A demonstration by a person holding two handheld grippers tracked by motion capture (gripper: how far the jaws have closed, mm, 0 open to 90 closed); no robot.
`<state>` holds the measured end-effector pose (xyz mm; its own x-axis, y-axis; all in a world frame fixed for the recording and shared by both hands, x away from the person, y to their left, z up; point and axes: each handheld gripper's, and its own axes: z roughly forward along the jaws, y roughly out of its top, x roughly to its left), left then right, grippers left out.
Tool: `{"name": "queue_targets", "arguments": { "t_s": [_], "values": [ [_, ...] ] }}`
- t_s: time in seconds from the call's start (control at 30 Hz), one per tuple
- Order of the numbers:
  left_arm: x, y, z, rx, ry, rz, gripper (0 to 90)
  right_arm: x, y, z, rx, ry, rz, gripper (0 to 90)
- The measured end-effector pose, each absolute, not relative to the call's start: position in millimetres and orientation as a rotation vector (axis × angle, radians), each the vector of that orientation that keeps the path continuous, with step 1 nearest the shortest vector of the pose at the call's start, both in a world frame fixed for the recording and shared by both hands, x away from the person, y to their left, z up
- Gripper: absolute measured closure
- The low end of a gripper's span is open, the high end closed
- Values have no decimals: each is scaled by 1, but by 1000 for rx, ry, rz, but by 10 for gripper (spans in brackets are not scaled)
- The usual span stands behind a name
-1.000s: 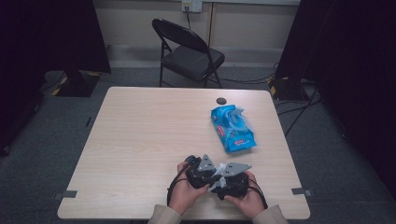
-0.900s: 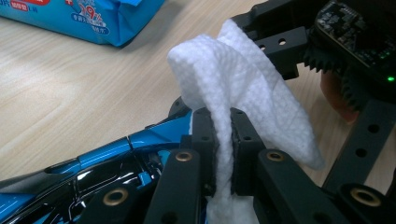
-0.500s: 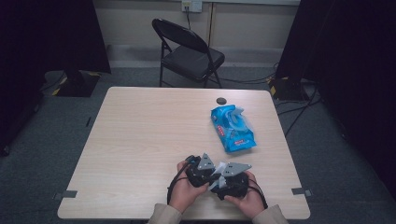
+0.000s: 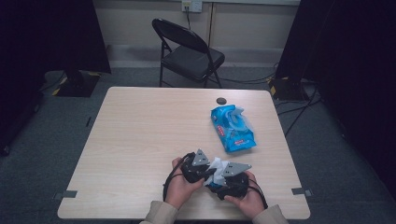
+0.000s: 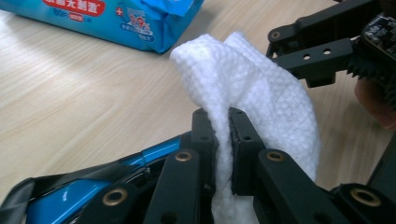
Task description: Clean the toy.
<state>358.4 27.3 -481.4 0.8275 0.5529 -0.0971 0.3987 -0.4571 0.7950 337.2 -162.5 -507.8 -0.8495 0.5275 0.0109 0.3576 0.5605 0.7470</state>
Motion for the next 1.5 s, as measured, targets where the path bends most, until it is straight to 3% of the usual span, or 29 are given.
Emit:
{"name": "queue_targets", "arguments": {
  "t_s": [1.13,1.5],
  "values": [
    [363,41,-480,2074,730,233,829,337,-162,-508,744,2580,1163,253],
    [371,74,-479,2060,807,291,831,337,-162,-508,746,2580,1163,253]
  ]
}}
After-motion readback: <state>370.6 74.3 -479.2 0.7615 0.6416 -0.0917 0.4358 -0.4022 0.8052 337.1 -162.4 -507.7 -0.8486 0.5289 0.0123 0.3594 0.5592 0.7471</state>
